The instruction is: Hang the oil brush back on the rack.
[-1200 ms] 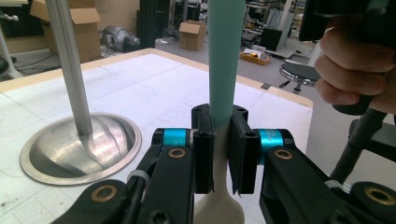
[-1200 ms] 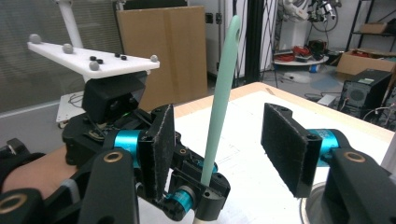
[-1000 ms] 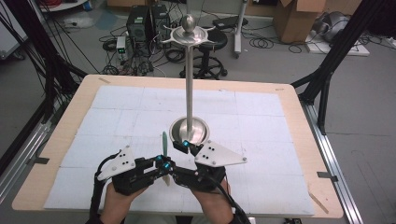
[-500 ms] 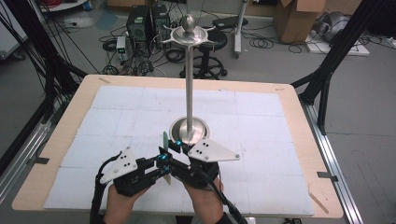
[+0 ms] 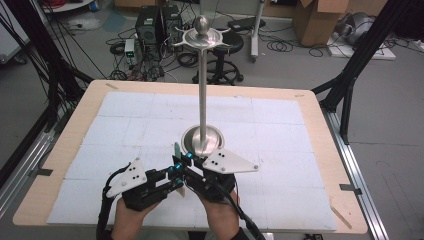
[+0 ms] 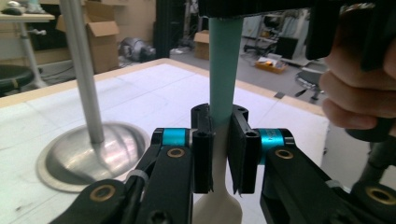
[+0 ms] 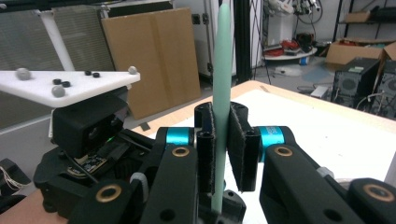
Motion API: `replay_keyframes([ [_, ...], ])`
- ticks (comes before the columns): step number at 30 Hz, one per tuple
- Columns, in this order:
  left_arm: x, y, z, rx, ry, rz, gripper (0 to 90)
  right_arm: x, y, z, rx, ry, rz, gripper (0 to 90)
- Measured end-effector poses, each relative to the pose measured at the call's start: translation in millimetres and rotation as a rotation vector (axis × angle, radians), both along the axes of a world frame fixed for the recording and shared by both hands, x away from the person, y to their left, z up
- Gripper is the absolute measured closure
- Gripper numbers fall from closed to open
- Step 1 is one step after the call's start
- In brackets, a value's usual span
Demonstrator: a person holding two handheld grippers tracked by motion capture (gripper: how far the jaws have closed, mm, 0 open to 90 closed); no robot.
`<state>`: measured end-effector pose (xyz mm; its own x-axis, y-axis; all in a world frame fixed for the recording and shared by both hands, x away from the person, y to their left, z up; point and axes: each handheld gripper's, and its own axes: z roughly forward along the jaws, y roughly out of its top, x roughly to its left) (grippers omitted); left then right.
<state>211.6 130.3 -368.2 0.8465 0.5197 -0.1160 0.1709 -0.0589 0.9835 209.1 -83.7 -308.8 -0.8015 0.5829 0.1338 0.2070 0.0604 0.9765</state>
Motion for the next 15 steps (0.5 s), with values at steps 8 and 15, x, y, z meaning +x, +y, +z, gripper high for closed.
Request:
replay_keyframes([
  [8,9.6,25.8,-5.8,-0.094,0.012,-0.042,46.2,13.7,-17.9,6.6,-0.035,-0.021,0.037,82.0],
  [15,18.4,49.4,-8.4,-0.104,0.032,-0.049,30.5,47.5,-40.4,20.1,-0.007,-0.01,0.242,81.9],
])
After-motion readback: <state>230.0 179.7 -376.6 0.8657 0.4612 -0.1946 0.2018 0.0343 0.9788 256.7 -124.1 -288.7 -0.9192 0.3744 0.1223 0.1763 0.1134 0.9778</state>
